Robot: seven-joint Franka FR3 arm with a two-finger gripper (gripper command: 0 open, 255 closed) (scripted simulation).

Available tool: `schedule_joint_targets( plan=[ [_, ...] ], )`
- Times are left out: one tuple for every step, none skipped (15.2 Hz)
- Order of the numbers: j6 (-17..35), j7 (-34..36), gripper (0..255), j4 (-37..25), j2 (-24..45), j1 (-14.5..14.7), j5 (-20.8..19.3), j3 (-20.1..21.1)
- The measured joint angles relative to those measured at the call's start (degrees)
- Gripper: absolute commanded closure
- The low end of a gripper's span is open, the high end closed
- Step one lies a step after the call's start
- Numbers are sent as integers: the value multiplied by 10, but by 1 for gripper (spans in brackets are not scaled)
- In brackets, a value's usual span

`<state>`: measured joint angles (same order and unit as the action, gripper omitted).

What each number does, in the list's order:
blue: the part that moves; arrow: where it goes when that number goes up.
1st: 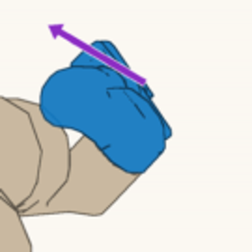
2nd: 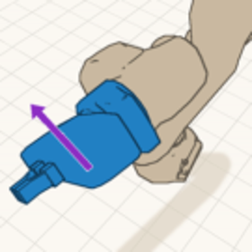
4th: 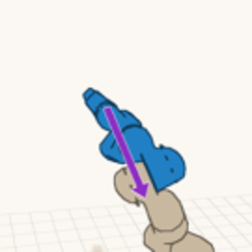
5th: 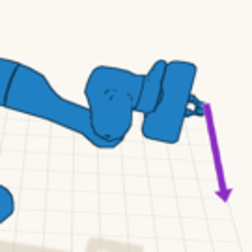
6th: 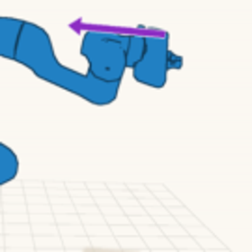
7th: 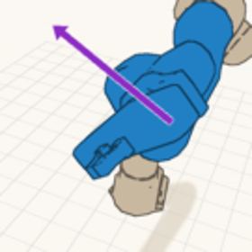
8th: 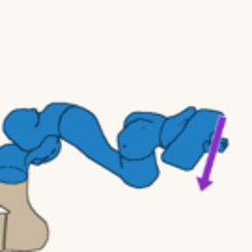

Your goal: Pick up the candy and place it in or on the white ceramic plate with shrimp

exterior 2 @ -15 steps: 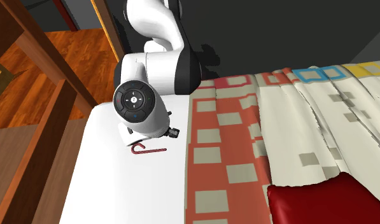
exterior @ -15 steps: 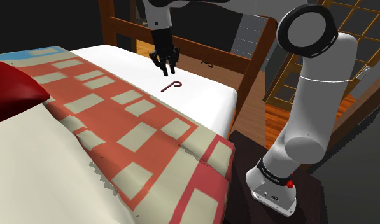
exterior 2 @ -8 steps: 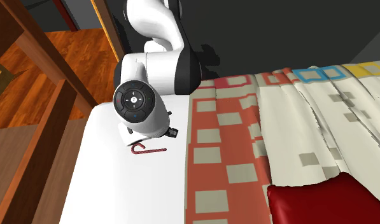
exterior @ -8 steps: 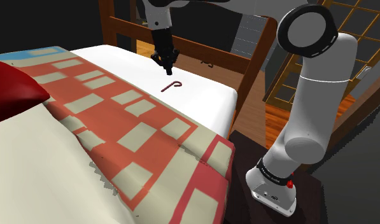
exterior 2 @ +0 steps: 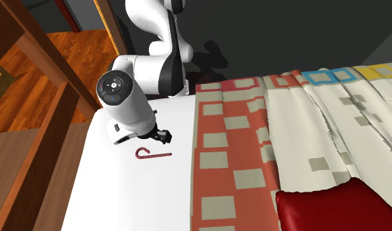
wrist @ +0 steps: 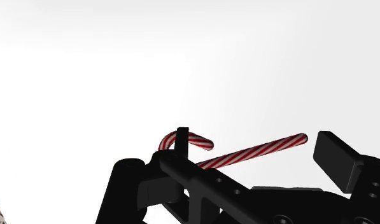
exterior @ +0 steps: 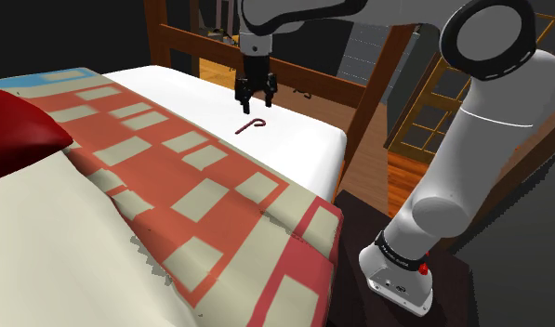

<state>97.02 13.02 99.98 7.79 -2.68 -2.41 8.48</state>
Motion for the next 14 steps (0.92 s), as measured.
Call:
schedule_joint_targets(
  plan=[
    [36, -23, 0, 32, -16, -9, 4, -5],
    [70, -43, 0, 54, -24, -15, 7, -9],
    [105, -65, 0, 79, -33, -23, 12, -14],
    [141, -88, 0, 104, -41, -30, 19, -20],
    [162, -104, 0, 114, -42, -35, 22, -23],
    [176, -112, 0, 121, -41, -38, 23, -26],
    [188, -116, 0, 129, -41, -39, 24, -27],
    [195, -117, 0, 134, -40, -39, 24, -26],
    [204, -118, 0, 141, -39, -40, 24, -27],
    [212, -119, 0, 147, -38, -40, 24, -27],
    [218, -119, 0, 150, -34, -40, 24, -27],
    [228, -118, 0, 157, -31, -40, 23, -27],
    [233, -118, 0, 160, -29, -40, 23, -27],
    [236, -119, 0, 161, -27, -40, 23, -27]
  ],
)
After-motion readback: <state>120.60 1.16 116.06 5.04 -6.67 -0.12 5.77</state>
